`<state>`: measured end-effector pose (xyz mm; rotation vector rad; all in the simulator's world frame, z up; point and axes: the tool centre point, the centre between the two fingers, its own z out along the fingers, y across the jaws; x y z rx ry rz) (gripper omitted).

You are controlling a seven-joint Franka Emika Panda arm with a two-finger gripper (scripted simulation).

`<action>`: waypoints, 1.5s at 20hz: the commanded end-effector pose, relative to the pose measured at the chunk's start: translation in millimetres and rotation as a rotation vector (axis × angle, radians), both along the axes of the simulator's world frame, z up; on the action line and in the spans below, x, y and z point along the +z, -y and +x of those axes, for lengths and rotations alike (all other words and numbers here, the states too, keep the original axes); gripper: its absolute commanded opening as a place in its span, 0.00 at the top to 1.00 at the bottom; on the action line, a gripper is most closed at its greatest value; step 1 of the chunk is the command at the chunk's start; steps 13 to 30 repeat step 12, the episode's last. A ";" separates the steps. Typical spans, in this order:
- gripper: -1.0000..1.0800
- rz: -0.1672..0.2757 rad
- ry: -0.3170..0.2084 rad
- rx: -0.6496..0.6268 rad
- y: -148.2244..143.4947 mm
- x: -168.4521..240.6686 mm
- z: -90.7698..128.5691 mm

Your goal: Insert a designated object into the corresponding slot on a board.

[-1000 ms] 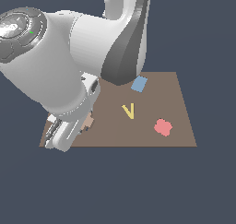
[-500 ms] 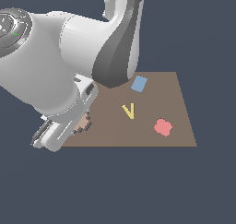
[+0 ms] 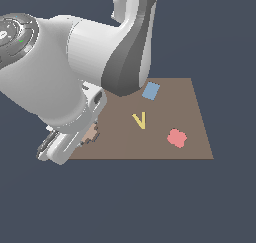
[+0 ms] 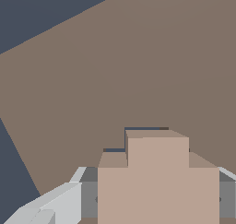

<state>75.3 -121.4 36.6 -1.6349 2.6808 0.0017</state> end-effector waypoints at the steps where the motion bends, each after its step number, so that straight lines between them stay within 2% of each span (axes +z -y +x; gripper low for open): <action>1: 1.00 0.000 0.000 0.002 -0.5 -5.2 -0.5; 2: 1.00 0.000 0.000 0.002 -0.5 -5.7 -0.5; 3: 0.04 0.000 0.000 0.002 -0.5 -5.7 -0.5; 30: 0.04 0.000 0.000 0.002 -0.5 -5.7 -0.5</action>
